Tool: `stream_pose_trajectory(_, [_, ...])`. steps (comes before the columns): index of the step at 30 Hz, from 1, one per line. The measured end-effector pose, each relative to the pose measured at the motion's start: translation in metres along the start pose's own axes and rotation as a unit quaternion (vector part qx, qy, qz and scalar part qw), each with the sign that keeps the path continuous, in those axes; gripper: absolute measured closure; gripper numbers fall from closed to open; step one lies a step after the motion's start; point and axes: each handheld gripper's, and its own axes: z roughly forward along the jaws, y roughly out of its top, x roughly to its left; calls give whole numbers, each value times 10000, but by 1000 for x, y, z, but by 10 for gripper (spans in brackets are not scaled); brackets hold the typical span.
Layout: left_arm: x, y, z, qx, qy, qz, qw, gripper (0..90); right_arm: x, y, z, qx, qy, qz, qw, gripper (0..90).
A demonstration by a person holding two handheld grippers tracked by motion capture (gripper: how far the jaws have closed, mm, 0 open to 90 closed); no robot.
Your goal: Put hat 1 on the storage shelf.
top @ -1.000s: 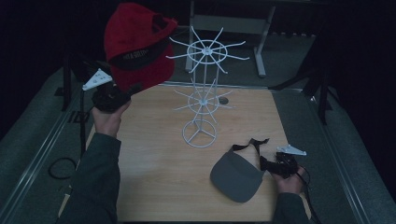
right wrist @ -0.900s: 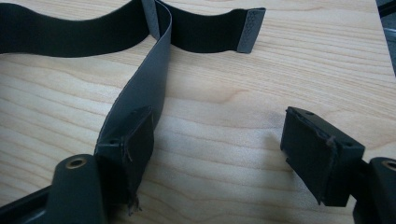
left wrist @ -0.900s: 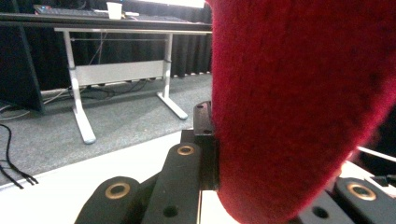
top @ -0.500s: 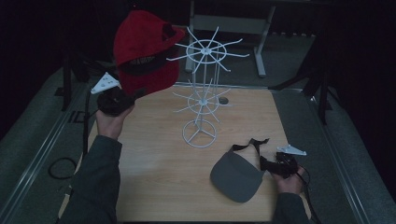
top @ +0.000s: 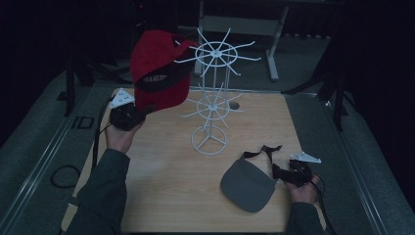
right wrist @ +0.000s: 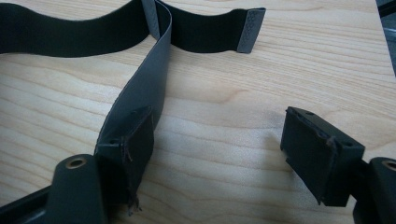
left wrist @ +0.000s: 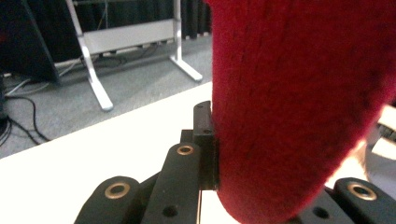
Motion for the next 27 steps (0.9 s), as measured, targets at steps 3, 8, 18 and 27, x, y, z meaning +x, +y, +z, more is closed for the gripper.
stream_pose_trajectory(3, [-2,-5,5,131,38,57,9999,855,0,0,0,1,0,-3,10000,256])
stream_pose_trajectory(8, [-5,-15,12,311,-10,53,9995,851,0,0,0,-4,-2,-16,10000,256])
stream_pose_trajectory(18, [-4,-27,18,514,-150,-27,9986,798,0,0,0,3,-1,-12,10000,257])
stream_pose_trajectory(27, [-4,-35,16,481,-118,-135,9987,648,0,0,0,2,-1,-11,10000,256])
